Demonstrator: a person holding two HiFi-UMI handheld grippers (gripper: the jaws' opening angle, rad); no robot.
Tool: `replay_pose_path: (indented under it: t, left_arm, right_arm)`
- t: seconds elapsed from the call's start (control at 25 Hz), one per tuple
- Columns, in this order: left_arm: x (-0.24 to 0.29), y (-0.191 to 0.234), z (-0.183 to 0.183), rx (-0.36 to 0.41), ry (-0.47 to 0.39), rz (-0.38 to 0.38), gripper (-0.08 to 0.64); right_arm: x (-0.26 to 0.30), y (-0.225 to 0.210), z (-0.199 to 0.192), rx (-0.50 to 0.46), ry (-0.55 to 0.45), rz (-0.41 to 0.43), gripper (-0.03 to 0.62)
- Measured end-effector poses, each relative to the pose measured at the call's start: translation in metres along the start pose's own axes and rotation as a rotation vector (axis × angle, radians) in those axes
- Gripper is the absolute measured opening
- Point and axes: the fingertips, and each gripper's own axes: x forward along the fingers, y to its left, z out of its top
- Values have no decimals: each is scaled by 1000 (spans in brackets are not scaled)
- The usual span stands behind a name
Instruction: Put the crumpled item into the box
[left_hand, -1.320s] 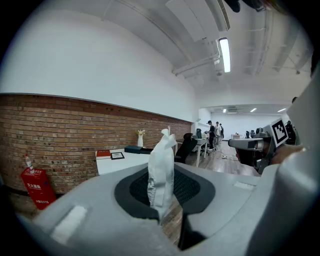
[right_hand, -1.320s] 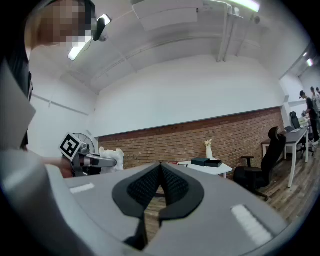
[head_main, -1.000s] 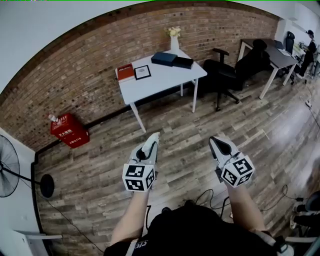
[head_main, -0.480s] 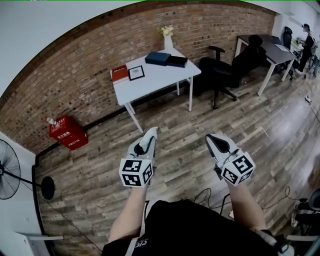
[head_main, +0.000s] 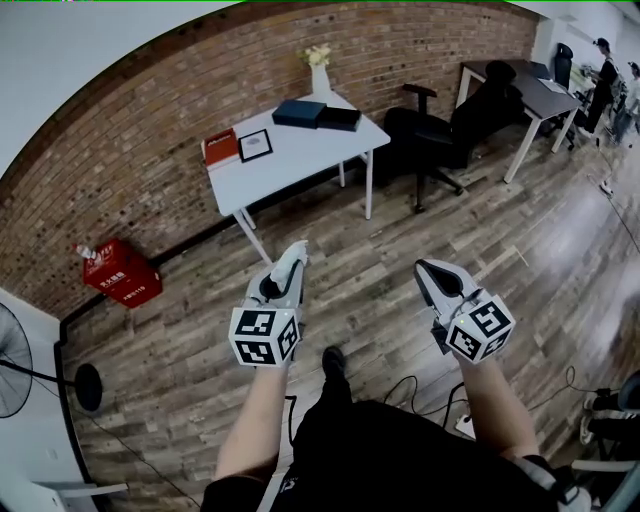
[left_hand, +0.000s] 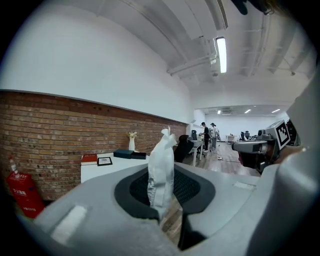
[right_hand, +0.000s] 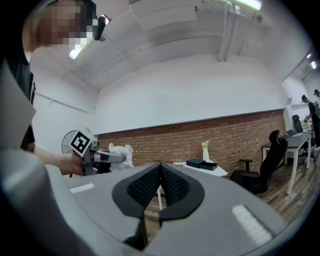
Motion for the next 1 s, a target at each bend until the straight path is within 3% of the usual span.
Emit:
replay_pose_path:
  t: [0.2, 0.52, 1.0]
  left_arm:
    - [43, 31, -14, 1, 21, -15, 66]
    - [114, 107, 18, 78, 9, -40, 66]
    - [185, 175, 21, 22, 49, -102, 66]
  right_arm:
    - [44, -26, -9, -6, 58, -24, 0]
    - [148, -60, 3, 23, 56, -51, 0]
    - [236, -91, -5, 61, 95, -91, 0]
